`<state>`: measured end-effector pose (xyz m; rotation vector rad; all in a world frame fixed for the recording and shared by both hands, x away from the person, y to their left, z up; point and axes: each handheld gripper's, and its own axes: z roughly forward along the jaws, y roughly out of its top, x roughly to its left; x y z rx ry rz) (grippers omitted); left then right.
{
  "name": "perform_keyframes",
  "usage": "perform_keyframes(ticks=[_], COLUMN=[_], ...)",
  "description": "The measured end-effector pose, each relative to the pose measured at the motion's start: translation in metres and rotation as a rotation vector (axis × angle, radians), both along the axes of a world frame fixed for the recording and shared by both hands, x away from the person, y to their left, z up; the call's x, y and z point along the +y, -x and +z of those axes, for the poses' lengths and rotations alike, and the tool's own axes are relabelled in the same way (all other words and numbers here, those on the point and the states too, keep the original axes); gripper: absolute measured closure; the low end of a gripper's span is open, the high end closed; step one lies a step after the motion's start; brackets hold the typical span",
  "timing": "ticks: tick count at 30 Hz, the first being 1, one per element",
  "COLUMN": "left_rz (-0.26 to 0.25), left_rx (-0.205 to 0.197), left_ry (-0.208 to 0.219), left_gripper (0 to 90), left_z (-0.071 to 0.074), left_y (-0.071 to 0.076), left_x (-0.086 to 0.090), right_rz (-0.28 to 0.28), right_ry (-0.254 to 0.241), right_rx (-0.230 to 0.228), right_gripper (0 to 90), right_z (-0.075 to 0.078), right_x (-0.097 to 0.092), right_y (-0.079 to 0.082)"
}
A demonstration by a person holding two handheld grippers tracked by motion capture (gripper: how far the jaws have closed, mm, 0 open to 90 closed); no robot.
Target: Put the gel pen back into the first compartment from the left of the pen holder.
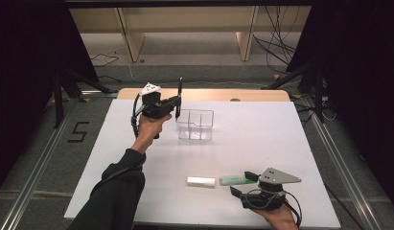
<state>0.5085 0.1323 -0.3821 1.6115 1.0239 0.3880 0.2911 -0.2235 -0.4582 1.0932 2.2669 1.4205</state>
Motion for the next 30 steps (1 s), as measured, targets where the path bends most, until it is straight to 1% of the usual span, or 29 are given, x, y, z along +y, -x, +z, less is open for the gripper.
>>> perform_keyframes(ticks=[11, 12, 14, 21, 30], left_rz=[-0.002, -0.006, -0.006, 0.001, 0.016], left_rx=[0.001, 0.001, -0.001, 0.002, 0.011], left_ry=[-0.006, -0.020, -0.023, -0.024, -0.026], left_gripper=[78.8, 78.8, 78.7, 78.7, 78.7], left_z=[-0.002, -0.003, -0.003, -0.007, -0.016], left_y=[-0.008, -0.009, -0.011, -0.013, -0.015], left_x=[-0.012, -0.014, -0.016, -0.018, -0.017], right_rz=[0.001, 0.000, -0.001, -0.001, 0.004], right_ry=[0.001, 0.001, 0.001, 0.000, 0.005], right_rx=[-0.003, -0.003, -0.004, -0.001, -0.001], right_gripper=[22.8, 22.8, 22.8, 22.8, 22.8], right_z=[0.000, 0.000, 0.000, 0.000, -0.001], right_x=[0.000, 0.000, 0.000, 0.000, 0.001], right_y=[0.000, 0.000, 0.000, 0.001, 0.001])
